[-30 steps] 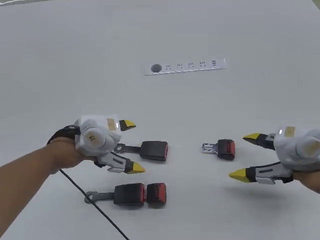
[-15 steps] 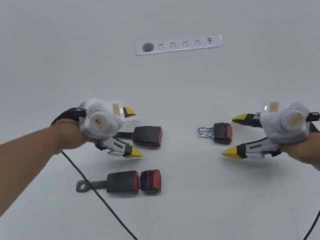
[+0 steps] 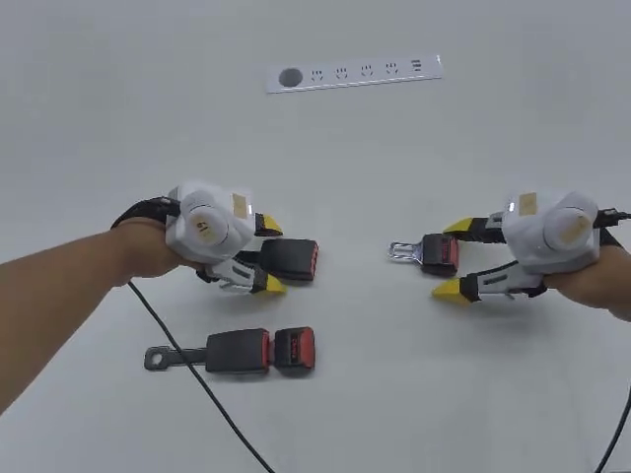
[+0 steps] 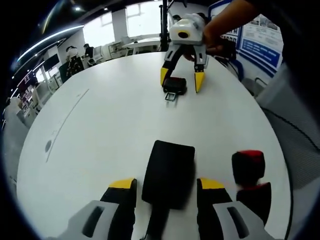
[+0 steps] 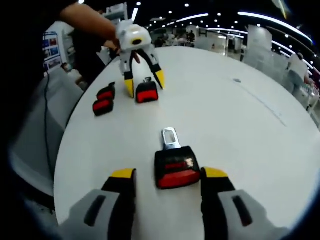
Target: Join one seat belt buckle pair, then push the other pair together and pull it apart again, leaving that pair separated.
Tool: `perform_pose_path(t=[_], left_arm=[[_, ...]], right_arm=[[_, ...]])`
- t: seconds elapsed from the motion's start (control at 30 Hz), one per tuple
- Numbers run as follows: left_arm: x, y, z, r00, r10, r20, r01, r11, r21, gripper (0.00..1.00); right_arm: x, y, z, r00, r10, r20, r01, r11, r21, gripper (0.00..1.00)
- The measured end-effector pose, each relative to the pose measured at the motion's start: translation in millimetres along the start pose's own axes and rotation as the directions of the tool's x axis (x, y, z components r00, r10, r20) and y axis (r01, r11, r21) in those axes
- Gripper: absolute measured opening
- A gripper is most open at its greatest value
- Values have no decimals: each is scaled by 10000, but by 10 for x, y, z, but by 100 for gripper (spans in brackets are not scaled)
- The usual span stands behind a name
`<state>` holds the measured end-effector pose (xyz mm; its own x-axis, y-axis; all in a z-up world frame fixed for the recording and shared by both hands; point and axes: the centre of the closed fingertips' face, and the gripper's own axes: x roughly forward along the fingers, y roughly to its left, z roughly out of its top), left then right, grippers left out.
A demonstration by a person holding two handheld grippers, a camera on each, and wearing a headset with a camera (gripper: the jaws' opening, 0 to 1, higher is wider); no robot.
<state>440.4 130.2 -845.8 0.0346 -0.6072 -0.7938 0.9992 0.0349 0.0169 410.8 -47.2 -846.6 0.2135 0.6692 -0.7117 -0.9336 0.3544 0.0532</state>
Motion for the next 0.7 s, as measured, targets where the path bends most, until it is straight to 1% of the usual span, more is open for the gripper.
perform_pose_path(t=[0.13, 0.17, 0.23, 0.37, 0.43, 0.5, 0.53, 0.57, 0.63, 0.67, 0.7], left_arm=[[14, 5, 29, 9999, -83, 96, 84, 9999, -112, 50], [27, 21, 28, 9998, -144, 124, 146, 9998, -165, 49], [32, 17, 38, 9997, -189, 153, 191, 9998, -95, 48], [35, 16, 42, 9995, -186, 266, 190, 9997, -146, 46], [32, 25, 47, 9993, -138, 346, 146, 9996, -225, 42], [41, 13, 46, 9993, -140, 343, 147, 9997, -199, 39], [48, 23, 52, 9993, -86, 359, 89, 9999, -68, 38], [48, 10, 50, 9993, -127, 357, 133, 9998, -174, 38], [50, 15, 33, 9987, -163, 479, 169, 9998, -105, 38], [50, 13, 31, 9985, -163, 514, 170, 9998, -115, 38], [50, 10, 36, 9984, -166, 539, 171, 9998, -99, 38]], right_arm=[[-6, -46, 6, 10000, 8, -40, -8, 10000, -45, 47], [-7, -64, 8, 10000, -9, -55, 9, 10000, -49, 46], [-12, -70, 14, 10000, 30, -80, -30, 10000, -2, 44], [-17, -95, 6, 9999, 55, -142, -59, 9995, -318, 41], [-19, -125, 4, 9998, 40, -183, -47, 9992, -387, 38], [-21, -140, 6, 9995, 144, -265, -157, 9986, -511, 37], [-20, -140, 4, 9994, 188, -294, -206, 9980, -601, 36], [-20, -142, 4, 9993, 209, -300, -229, 9976, -658, 36], [-29, -148, 0, 9998, 211, -3, -211, 9983, -548, 36], [-36, -152, -3, 9995, 245, 218, -237, 9990, -380, 36], [-45, -159, -11, 9993, 280, 256, -270, 9989, -386, 36]])
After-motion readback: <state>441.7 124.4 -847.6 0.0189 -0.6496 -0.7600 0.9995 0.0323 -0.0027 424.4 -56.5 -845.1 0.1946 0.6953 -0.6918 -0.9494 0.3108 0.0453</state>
